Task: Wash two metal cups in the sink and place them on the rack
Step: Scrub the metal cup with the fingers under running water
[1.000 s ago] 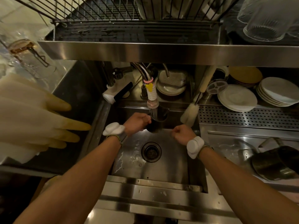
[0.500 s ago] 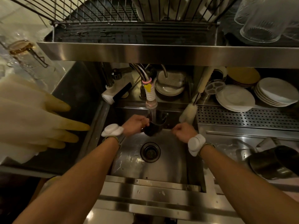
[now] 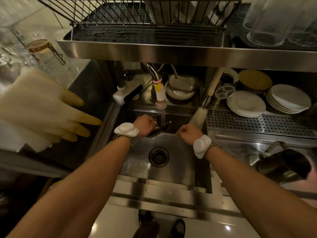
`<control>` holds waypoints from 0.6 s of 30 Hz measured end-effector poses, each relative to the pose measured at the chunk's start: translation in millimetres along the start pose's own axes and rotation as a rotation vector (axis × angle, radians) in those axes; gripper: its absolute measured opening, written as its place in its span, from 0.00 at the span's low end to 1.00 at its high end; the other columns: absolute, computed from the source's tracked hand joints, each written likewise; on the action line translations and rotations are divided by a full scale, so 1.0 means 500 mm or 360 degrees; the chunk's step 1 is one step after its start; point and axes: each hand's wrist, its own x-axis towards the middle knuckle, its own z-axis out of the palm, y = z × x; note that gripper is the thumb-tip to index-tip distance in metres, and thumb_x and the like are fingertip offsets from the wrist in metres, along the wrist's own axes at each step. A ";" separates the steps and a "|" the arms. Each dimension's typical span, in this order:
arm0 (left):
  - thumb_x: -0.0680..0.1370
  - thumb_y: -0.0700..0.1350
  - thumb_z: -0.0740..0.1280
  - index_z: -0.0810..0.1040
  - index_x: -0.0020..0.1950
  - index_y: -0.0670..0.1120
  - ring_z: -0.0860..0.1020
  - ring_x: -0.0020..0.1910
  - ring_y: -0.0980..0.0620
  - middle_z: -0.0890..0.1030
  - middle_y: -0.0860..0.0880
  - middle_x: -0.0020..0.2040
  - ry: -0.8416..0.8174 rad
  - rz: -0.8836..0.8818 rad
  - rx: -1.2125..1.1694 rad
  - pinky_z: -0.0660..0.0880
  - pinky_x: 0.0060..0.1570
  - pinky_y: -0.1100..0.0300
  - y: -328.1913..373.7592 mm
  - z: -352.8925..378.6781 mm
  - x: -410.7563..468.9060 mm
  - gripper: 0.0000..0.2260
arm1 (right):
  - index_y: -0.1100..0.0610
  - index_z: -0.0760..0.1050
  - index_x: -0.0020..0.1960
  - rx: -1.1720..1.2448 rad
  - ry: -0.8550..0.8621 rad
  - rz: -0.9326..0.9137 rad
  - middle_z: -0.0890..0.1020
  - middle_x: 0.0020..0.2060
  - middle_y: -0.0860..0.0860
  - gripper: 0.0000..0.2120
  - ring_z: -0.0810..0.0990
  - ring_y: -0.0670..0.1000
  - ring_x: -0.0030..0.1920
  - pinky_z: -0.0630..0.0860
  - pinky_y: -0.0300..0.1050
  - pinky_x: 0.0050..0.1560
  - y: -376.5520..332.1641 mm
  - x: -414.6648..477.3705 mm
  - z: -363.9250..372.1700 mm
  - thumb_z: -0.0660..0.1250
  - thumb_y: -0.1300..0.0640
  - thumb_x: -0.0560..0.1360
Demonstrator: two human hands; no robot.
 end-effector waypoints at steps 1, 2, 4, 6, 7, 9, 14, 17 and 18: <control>0.81 0.46 0.60 0.81 0.47 0.38 0.80 0.50 0.42 0.82 0.38 0.48 0.0032 0.0014 0.0107 0.74 0.49 0.54 0.003 -0.006 -0.006 0.14 | 0.61 0.82 0.52 0.0007 0.0002 -0.0013 0.84 0.50 0.57 0.11 0.81 0.55 0.52 0.77 0.52 0.57 -0.005 -0.006 -0.006 0.63 0.57 0.76; 0.81 0.46 0.59 0.81 0.47 0.38 0.80 0.51 0.40 0.82 0.37 0.50 0.0044 0.0026 0.0226 0.75 0.50 0.52 0.004 -0.010 -0.006 0.15 | 0.61 0.82 0.52 0.0024 0.0006 -0.0014 0.84 0.50 0.57 0.11 0.80 0.55 0.52 0.76 0.52 0.58 -0.006 -0.006 -0.007 0.64 0.57 0.76; 0.80 0.48 0.59 0.80 0.49 0.40 0.80 0.52 0.39 0.81 0.39 0.52 0.0082 0.0027 0.0489 0.75 0.50 0.50 0.013 -0.021 -0.015 0.14 | 0.61 0.82 0.52 0.0056 0.0020 -0.0019 0.84 0.51 0.57 0.11 0.80 0.55 0.54 0.76 0.51 0.58 -0.009 -0.012 -0.014 0.64 0.58 0.76; 0.80 0.49 0.58 0.79 0.54 0.42 0.79 0.55 0.39 0.80 0.40 0.56 0.0129 0.0014 0.0710 0.73 0.54 0.48 0.022 -0.027 -0.024 0.14 | 0.61 0.82 0.53 0.0073 0.0020 -0.0032 0.83 0.52 0.56 0.11 0.80 0.54 0.54 0.75 0.50 0.59 -0.013 -0.018 -0.021 0.65 0.58 0.77; 0.81 0.49 0.58 0.78 0.56 0.43 0.78 0.56 0.39 0.80 0.41 0.57 0.0150 0.0017 0.0812 0.72 0.57 0.46 0.026 -0.029 -0.027 0.14 | 0.60 0.82 0.53 0.0074 0.0023 -0.0034 0.83 0.52 0.56 0.10 0.80 0.54 0.55 0.75 0.50 0.60 -0.016 -0.020 -0.024 0.65 0.58 0.77; 0.81 0.48 0.57 0.77 0.58 0.43 0.77 0.58 0.39 0.79 0.41 0.59 0.0176 0.0053 0.0993 0.69 0.60 0.45 0.031 -0.032 -0.032 0.14 | 0.60 0.82 0.53 0.0077 0.0049 -0.0043 0.83 0.53 0.56 0.10 0.80 0.54 0.55 0.75 0.49 0.60 -0.018 -0.022 -0.029 0.65 0.57 0.76; 0.79 0.44 0.59 0.77 0.56 0.44 0.78 0.56 0.40 0.81 0.42 0.56 0.0182 0.0169 0.1312 0.65 0.63 0.43 0.035 -0.040 -0.044 0.10 | 0.58 0.82 0.53 0.0044 0.0095 -0.0076 0.84 0.52 0.54 0.09 0.80 0.52 0.54 0.75 0.44 0.55 -0.020 -0.026 -0.034 0.66 0.56 0.76; 0.79 0.43 0.59 0.76 0.57 0.45 0.76 0.59 0.40 0.80 0.42 0.57 0.0203 0.0239 0.1477 0.65 0.62 0.44 0.043 -0.043 -0.050 0.11 | 0.58 0.82 0.52 0.0036 0.0098 -0.0073 0.84 0.52 0.54 0.09 0.80 0.52 0.54 0.75 0.46 0.56 -0.018 -0.029 -0.033 0.66 0.56 0.76; 0.79 0.43 0.59 0.76 0.57 0.44 0.75 0.59 0.40 0.80 0.42 0.57 0.0216 0.0251 0.1522 0.65 0.61 0.44 0.045 -0.045 -0.053 0.11 | 0.59 0.82 0.52 0.0032 0.0097 -0.0075 0.84 0.52 0.55 0.10 0.81 0.53 0.54 0.75 0.46 0.56 -0.017 -0.030 -0.033 0.66 0.56 0.76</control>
